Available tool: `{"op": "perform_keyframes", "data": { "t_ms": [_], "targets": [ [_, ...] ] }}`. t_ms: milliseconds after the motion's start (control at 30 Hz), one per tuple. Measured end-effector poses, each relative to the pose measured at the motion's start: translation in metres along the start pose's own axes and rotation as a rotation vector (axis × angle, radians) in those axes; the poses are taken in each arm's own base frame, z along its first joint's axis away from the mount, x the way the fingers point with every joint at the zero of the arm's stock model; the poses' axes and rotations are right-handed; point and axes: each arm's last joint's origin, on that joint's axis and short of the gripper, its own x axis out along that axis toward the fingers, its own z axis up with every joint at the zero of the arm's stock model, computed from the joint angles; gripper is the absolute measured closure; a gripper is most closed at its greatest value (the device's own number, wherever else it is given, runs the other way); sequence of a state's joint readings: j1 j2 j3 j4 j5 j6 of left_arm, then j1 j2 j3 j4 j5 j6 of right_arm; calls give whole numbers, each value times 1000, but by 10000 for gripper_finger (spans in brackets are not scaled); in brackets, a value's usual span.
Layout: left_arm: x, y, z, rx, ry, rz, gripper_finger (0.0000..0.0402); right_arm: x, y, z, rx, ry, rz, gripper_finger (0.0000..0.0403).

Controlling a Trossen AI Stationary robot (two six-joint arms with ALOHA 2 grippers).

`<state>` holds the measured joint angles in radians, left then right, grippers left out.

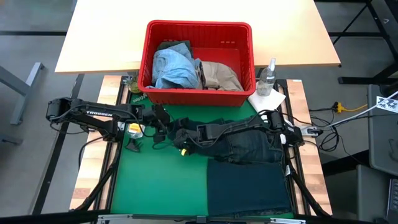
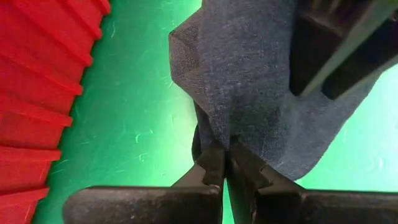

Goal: Fold laundry
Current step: Fold the dark blue jeans

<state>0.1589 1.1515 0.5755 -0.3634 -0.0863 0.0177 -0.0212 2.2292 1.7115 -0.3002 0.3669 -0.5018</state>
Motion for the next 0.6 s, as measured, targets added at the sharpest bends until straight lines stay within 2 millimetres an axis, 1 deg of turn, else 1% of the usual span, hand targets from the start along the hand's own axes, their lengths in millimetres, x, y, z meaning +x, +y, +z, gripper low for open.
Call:
{"op": "perform_keyframes", "data": {
  "t_ms": [133,267,333,467,600],
  "targets": [
    [0,0,0,0,-1,0,401,1,-2,-5,-9,47,-10,249],
    [0,0,1,0,-5,1,401,2,-6,-11,-15,123,-85,249],
    [0,0,1,0,-4,2,401,2,-8,-11,-10,126,-100,249],
    [0,0,0,0,3,6,401,3,-8,-8,5,75,-64,249],
    [0,2,0,-8,-1,11,401,1,-3,2,18,-52,32,249]
  ]
}}
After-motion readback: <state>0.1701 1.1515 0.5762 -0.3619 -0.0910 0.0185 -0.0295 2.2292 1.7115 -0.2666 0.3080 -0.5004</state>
